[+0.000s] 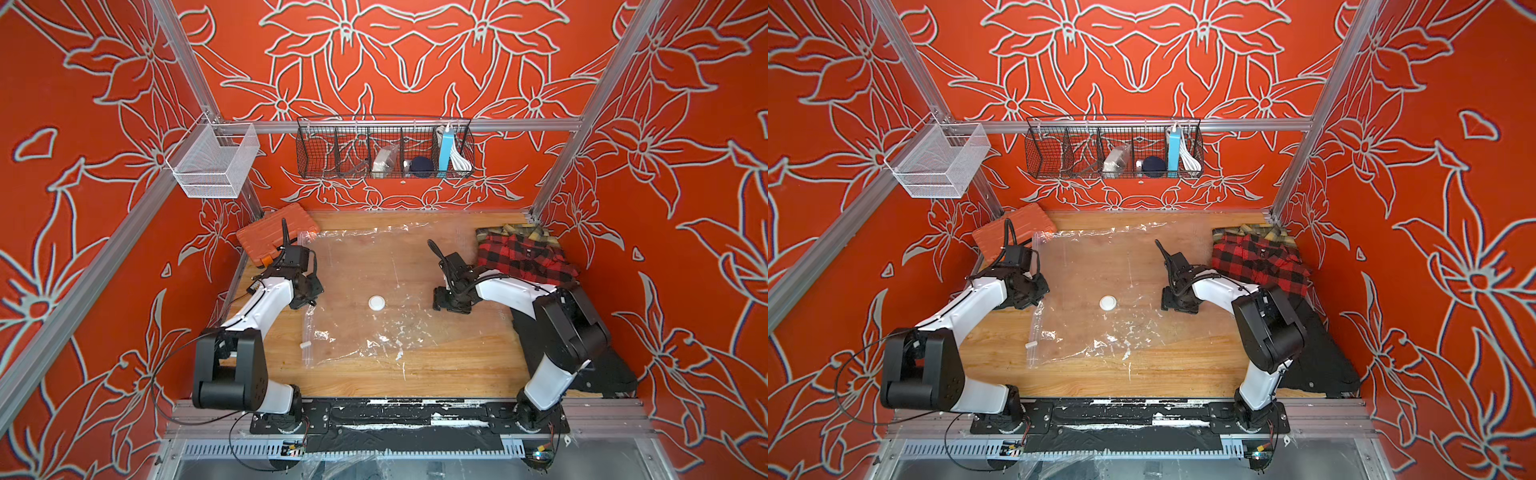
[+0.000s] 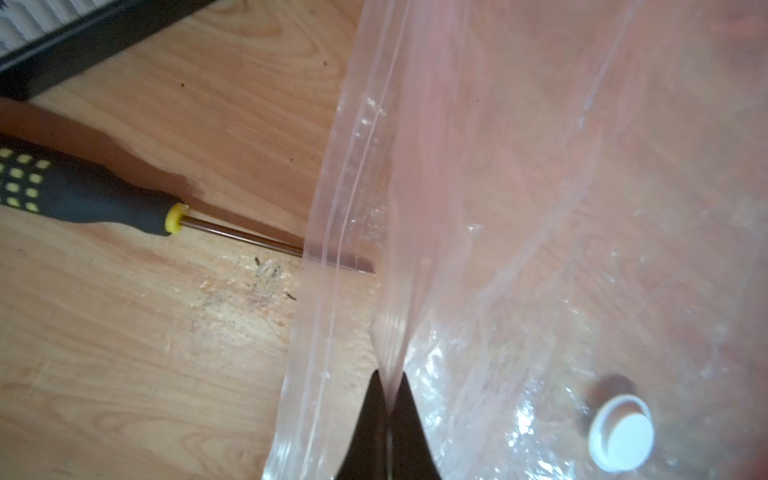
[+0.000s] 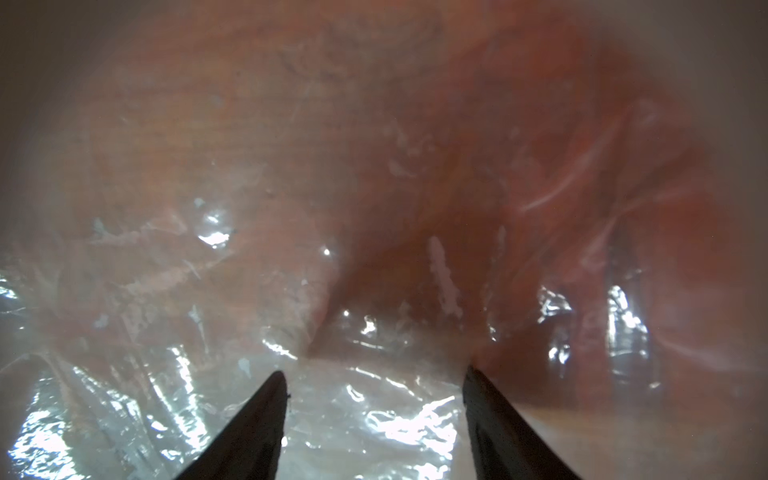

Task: Place the folded shirt into the vacuum bag
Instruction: Adjust the vacuum bag at the center of the board.

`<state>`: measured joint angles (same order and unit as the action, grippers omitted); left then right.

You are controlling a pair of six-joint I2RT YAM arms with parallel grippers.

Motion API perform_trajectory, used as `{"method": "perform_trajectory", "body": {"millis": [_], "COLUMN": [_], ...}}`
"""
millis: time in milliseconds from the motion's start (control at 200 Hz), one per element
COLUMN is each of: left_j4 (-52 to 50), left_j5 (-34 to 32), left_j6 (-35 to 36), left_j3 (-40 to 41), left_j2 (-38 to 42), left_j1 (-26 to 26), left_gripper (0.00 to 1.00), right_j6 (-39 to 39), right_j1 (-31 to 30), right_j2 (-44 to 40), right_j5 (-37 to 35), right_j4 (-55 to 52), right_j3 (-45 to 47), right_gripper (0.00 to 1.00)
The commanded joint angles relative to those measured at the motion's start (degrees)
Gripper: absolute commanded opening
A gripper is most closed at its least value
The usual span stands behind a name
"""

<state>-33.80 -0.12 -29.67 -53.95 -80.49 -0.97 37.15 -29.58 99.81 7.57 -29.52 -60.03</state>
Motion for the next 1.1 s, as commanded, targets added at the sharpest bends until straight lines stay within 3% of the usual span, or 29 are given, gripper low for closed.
{"method": "perform_trajectory", "body": {"millis": [0,300,550,681,776,871,1096], "left_j4": [-4.65,-9.53,-7.53,-6.69,-4.50,-1.67,-2.35], "left_j5": [1.99,6.17,6.33,5.87,5.51,4.18,2.37], "left_j6": [-0.50,-2.66,-9.35,-11.62,-14.01,-16.94,-16.03], "left_j3": [-1.48,0.31,6.13,8.47,10.81,13.39,14.23], "left_j2": [3.56,13.87,21.74,22.78,25.10,27.96,31.32], "left_j1": [0.94,2.22,5.49,7.86,8.79,8.81,8.96], "left_gripper": [0.00,0.00,0.00,0.00,0.00,0.00,0.00], "right_j6": [2.26,5.04,0.68,-2.92,-5.09,-3.89,10.40], "right_j1": [-0.30,-0.81,-2.79,-2.91,-2.68,-2.60,-2.06], "right_j2": [4.63,16.11,28.57,25.54,18.18,8.56,-14.63], "right_j5": [-0.22,0.42,3.60,2.61,3.57,4.47,1.38], "right_j4": [2.23,2.75,-4.91,-8.71,-9.75,-9.04,-5.28], "right_j3": [-1.19,-13.97,-34.52,-38.41,-35.97,-27.89,1.08], "right_gripper": [0.69,0.67,0.64,0.64,0.66,0.70,0.76]}}
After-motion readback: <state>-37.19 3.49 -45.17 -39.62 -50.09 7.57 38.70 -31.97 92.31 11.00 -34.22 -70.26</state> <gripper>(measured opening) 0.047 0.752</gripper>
